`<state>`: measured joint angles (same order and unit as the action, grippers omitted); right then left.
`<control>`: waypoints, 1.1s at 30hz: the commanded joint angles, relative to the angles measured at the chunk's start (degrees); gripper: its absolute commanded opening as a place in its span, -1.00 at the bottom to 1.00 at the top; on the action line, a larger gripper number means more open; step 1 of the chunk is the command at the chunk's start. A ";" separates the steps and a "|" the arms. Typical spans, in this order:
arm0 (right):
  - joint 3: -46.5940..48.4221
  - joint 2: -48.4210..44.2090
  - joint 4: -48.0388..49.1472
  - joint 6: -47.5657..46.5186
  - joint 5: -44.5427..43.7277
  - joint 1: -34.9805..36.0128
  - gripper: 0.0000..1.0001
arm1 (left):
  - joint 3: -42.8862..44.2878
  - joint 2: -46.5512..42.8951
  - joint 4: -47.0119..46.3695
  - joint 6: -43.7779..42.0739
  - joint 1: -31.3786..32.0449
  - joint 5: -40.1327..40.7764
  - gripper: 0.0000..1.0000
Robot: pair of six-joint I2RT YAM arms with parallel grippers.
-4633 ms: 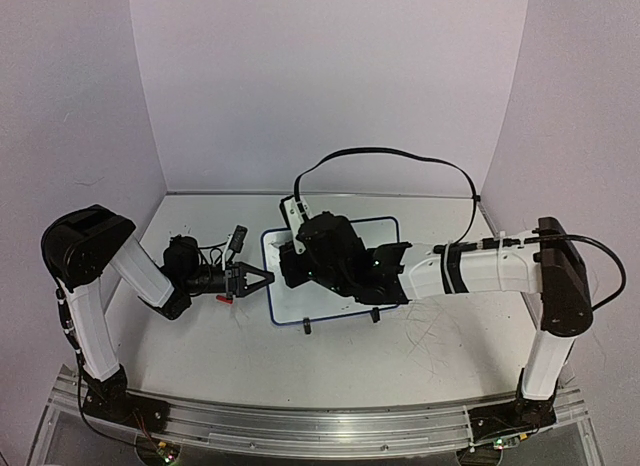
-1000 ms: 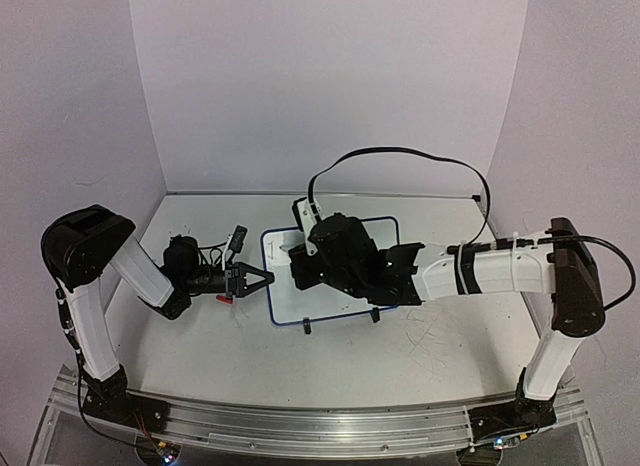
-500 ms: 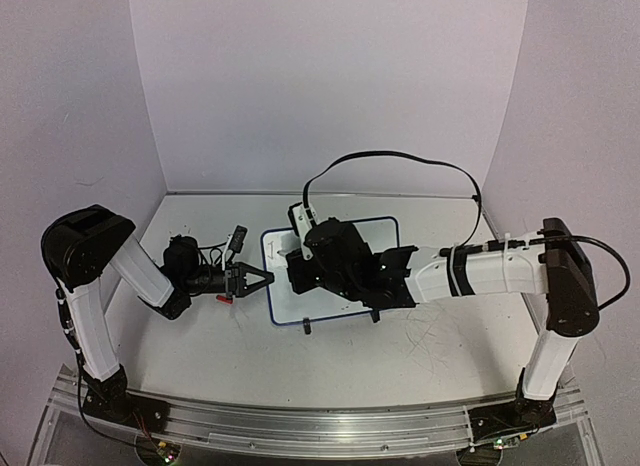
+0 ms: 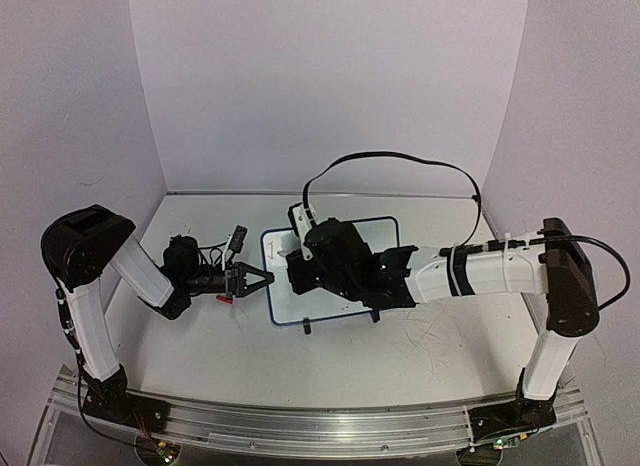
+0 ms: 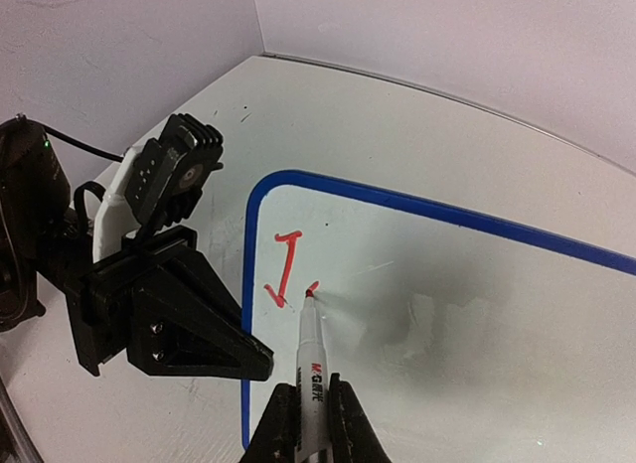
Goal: Write a sentence on the whiteboard
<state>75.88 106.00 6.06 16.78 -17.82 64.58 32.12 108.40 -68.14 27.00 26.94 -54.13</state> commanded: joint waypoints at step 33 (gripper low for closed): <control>-1.00 -2.40 -1.37 1.59 -5.50 -0.21 -1.00 | -1.09 -1.61 -0.86 0.77 -0.22 -1.88 -1.00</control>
<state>75.09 105.62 5.04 18.10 -18.89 64.71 32.12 108.40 -68.10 27.01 26.94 -54.04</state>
